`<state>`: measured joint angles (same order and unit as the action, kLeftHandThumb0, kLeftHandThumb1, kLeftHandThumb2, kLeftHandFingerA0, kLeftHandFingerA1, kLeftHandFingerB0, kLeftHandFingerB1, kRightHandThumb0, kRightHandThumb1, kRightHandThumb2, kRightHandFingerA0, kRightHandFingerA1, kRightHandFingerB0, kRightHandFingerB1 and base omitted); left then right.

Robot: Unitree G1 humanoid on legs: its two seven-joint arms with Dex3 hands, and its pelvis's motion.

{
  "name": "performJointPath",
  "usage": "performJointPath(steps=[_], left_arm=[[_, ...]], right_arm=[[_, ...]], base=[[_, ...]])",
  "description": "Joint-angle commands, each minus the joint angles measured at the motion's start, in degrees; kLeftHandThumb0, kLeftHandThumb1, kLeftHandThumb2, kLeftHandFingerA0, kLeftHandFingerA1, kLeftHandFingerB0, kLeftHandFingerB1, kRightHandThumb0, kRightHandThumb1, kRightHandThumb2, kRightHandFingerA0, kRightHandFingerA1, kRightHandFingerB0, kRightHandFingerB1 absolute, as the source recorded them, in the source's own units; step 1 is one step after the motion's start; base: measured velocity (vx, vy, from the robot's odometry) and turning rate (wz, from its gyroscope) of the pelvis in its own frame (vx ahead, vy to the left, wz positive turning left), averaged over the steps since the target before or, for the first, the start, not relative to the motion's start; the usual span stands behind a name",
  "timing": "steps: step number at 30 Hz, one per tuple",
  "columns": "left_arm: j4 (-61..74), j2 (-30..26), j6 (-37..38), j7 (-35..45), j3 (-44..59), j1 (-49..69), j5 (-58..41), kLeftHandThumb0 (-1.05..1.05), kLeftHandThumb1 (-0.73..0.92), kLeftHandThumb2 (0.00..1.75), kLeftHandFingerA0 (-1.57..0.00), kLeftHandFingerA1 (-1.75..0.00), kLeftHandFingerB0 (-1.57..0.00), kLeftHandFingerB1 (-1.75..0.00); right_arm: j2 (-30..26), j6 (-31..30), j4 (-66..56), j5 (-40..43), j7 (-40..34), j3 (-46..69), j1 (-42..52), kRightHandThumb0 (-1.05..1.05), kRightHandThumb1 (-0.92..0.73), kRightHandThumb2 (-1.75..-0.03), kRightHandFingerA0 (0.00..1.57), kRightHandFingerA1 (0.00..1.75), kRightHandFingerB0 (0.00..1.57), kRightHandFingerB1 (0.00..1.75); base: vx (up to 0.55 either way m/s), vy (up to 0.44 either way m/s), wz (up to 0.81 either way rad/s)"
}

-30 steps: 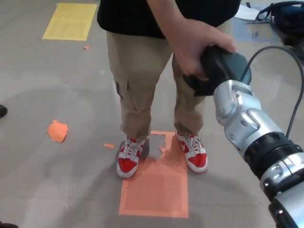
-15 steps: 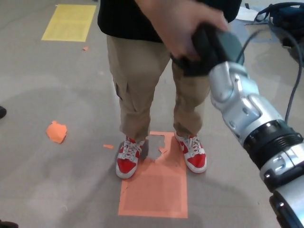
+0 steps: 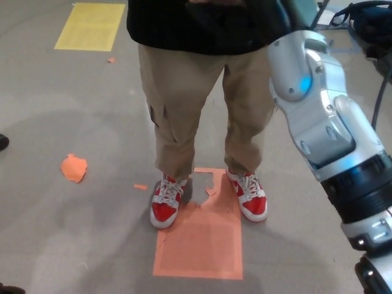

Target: The robot extends its right arm to grab a person's hand and shakes it

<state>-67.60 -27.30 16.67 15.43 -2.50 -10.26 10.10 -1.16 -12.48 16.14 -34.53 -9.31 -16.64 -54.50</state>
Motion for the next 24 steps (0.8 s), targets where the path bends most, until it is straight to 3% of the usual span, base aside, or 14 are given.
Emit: performJointPath(steps=[1,2,9,11,15,16,24], left_arm=[[-0.06,-1.19,0.48,0.01,0.09,0.53,0.11,-0.48,0.85,0.65,-0.41,-0.4,-0.27,-0.33],[0.11,-1.15,0.05,-0.23,-0.17,0.48,0.4,-0.49,0.85,0.65,-0.41,-0.39,-0.26,-0.33],[-0.1,-1.02,0.05,0.56,0.37,-0.05,-0.4,-0.49,0.84,0.64,-0.39,-0.38,-0.29,-0.33],[-0.16,-0.98,-0.22,0.44,0.5,-0.2,-0.49,-0.48,0.83,0.64,-0.39,-0.38,-0.29,-0.33],[-0.25,-1.11,0.66,1.1,0.72,-0.31,-0.75,-0.49,0.84,0.65,-0.36,-0.38,-0.28,-0.33],[-0.25,-1.11,0.66,0.84,0.63,-0.34,-0.54,-0.48,0.66,0.99,-0.33,-0.54,-0.16,-0.45],[-0.25,-1.27,0.79,1.32,0.52,-0.49,-0.28,-0.48,0.65,1.0,-0.33,-0.54,-0.16,-0.45]], right_arm=[[-2.29,-7.43,5.76,-0.87,4.34,0.17,-0.51,-0.67,-0.58,-0.97,0.83,0.71,0.52,0.57],[-2.21,-6.43,10.05,-0.8,3.7,-0.56,-0.91,-0.68,-0.71,-0.61,0.83,0.56,0.65,0.48],[0.7,-0.22,35.22,0.88,0.52,-2.56,-3.04,-0.65,-0.69,-0.62,0.98,0.69,0.86,0.63],[1.41,0.12,39.25,0.69,0.4,-3.24,-3.11,-0.65,-0.7,-0.62,0.91,0.63,0.78,0.59],[2.5,1.13,44.29,1.55,0.13,-3.2,-3.12,-0.63,-0.69,-0.61,0.91,0.66,0.78,0.6],[2.93,1.56,45.99,1.95,0.33,-3.06,-3.06,-0.62,-0.69,-0.61,0.84,0.6,0.69,0.54],[3.66,5.69,51.59,3.49,-0.3,-2.39,-2.27,-0.63,-0.7,-0.61,0.85,0.6,0.74,0.57]], base=[[0.0,0.0,0.0],[0.0,0.0,0.0],[0.0,0.0,0.0],[0.0,0.0,0.0],[0.0,0.0,0.0],[0.0,0.0,0.0],[0.0,0.0,0.0]])
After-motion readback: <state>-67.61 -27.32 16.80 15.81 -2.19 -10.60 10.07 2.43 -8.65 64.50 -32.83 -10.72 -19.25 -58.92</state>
